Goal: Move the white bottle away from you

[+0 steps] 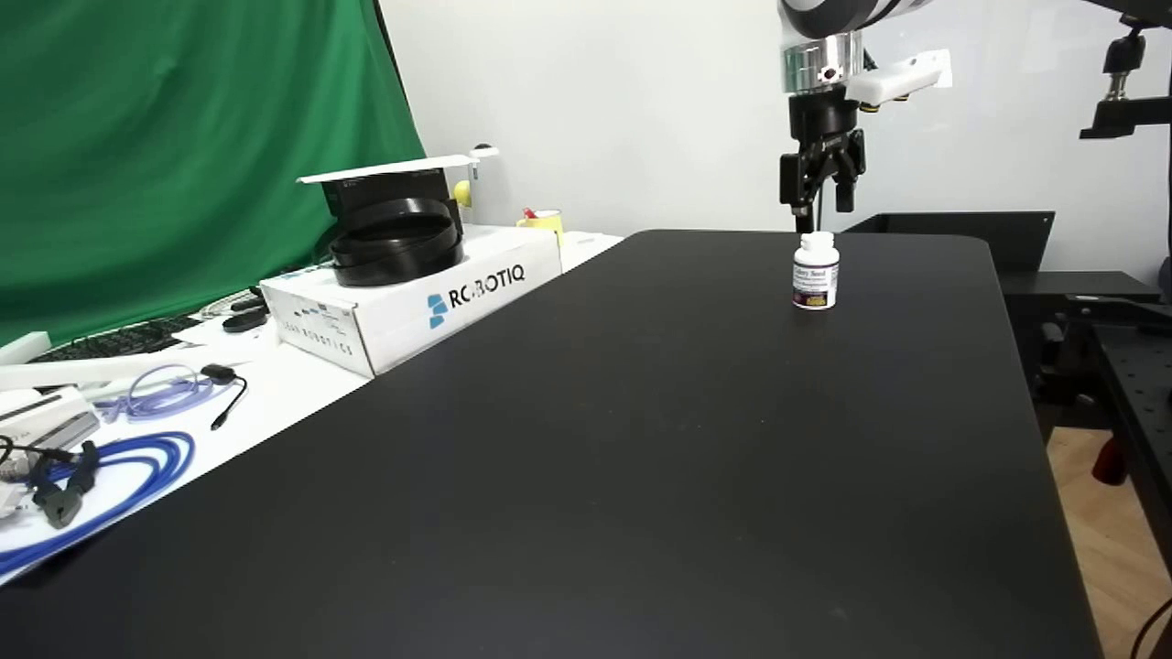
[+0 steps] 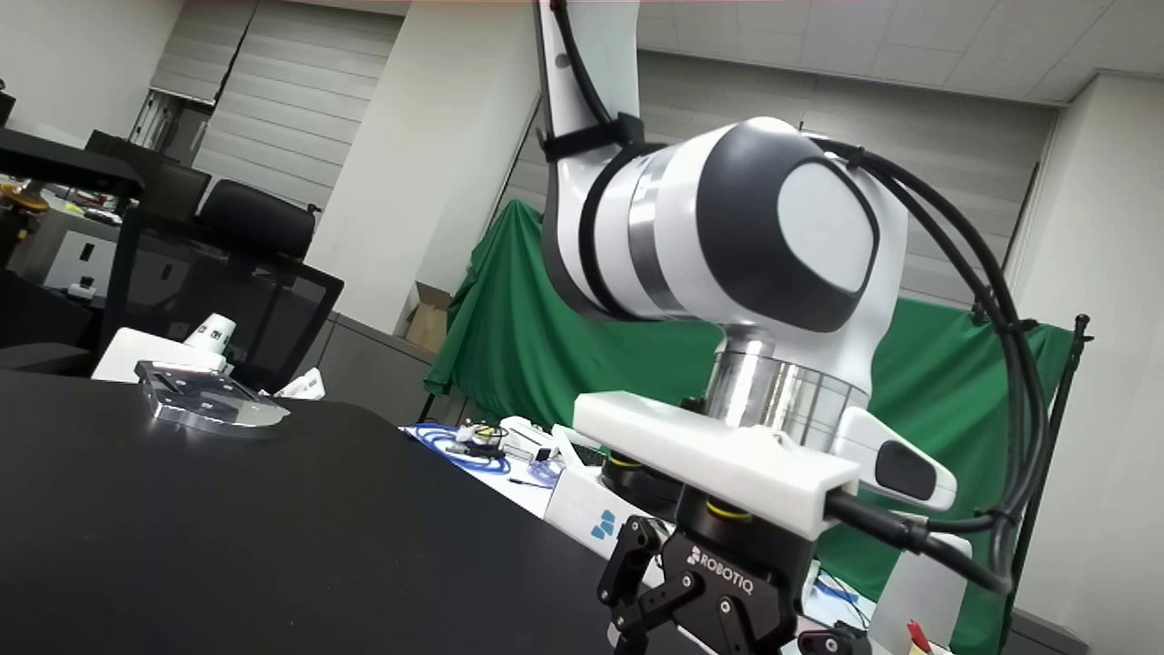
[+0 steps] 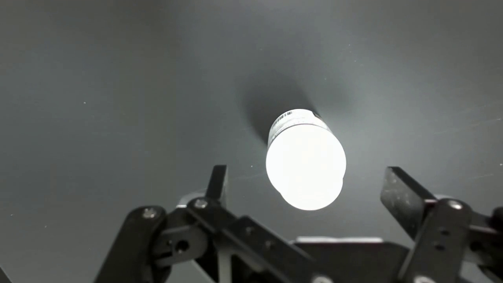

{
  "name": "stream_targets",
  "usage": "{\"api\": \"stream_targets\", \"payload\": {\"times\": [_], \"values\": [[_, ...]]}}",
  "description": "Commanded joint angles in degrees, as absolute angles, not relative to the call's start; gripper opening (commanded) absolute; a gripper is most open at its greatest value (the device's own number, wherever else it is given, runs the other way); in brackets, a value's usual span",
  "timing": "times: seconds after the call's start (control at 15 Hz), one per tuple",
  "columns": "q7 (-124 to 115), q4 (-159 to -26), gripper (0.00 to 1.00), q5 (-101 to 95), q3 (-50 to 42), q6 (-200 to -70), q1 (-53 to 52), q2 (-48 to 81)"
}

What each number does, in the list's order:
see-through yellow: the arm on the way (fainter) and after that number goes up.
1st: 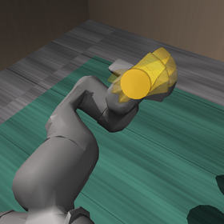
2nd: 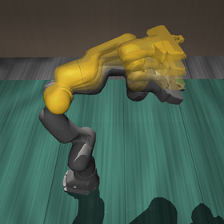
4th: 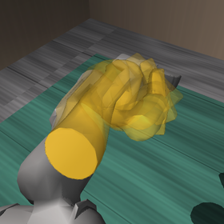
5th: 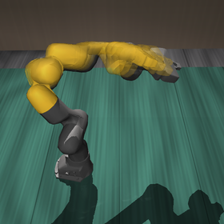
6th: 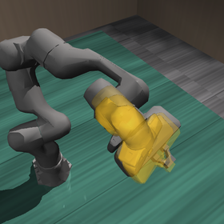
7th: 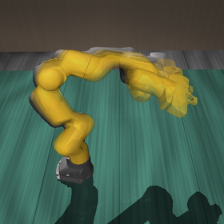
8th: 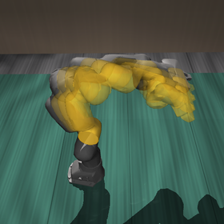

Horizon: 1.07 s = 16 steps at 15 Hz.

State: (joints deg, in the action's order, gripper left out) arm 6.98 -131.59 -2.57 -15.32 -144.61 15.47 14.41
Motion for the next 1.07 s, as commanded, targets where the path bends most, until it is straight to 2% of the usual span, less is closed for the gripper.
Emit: {"api": "stream_targets", "payload": {"times": [0.0, 0.27, 0.33, 0.4, 0.87, 1.0], "values": [[7.7, -131.7, 1.00, -1.5, -14.4, -147.0, 16.1, 15.6], [7.9, -131.8, 1.00, -1.9, -14.1, -148.7, 16.1, 16.6], [8.1, -131.8, 0.75, -1.8, -14.0, -149.2, 16.2, 16.9], [8.1, -131.8, 0.74, -2.0, -14.1, -149.5, 16.1, 17.0], [6.9, -131.3, 0.25, -2.4, -14.4, -148.6, 15.7, 17.2], [5.5, -130.6, 0.22, -2.6, -14.9, -147.1, 15.4, 17.1]]}}
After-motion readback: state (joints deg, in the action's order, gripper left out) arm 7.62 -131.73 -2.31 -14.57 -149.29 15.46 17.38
